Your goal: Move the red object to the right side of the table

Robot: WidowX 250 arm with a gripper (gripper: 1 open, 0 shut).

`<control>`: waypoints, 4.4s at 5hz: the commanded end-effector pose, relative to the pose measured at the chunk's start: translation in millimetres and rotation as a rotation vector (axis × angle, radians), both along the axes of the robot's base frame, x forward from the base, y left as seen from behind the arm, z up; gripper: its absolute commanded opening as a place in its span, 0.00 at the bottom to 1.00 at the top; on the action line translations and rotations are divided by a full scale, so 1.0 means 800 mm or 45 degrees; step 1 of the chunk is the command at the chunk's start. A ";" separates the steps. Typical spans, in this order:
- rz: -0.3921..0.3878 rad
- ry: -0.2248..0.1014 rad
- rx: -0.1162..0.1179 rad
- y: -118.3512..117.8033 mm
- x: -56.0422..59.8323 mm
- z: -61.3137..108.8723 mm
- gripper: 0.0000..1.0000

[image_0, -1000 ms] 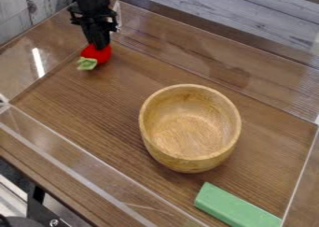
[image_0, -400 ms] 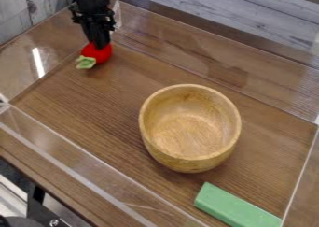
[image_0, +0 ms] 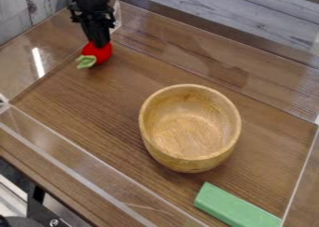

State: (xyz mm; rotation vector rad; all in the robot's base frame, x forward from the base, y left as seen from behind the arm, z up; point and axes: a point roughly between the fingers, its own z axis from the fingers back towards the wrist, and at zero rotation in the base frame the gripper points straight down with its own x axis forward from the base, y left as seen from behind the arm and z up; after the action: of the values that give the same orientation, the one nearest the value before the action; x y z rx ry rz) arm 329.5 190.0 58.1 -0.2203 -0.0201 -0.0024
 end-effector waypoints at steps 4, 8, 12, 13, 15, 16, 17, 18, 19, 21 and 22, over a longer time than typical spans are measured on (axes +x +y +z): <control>0.005 -0.095 0.035 -0.009 0.009 0.053 0.00; -0.368 -0.195 0.026 -0.078 0.013 0.110 0.00; -0.596 -0.155 -0.074 -0.304 0.010 0.116 0.00; -0.554 -0.142 -0.095 -0.355 -0.007 0.112 1.00; -0.568 -0.066 -0.111 -0.410 -0.018 0.073 0.00; -0.561 -0.030 -0.108 -0.398 -0.012 0.048 1.00; -0.502 0.004 -0.099 -0.399 0.003 0.026 1.00; -0.449 0.018 -0.084 -0.403 0.021 0.007 0.00; -0.436 0.032 -0.069 -0.413 0.024 -0.004 0.00; -0.509 0.054 -0.054 -0.428 0.016 -0.001 1.00; -0.589 0.066 -0.043 -0.435 0.011 0.002 0.00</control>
State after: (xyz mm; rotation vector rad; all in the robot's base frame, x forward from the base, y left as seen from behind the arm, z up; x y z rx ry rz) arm 331.7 -154.6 43.7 -0.2514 0.1367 -0.4347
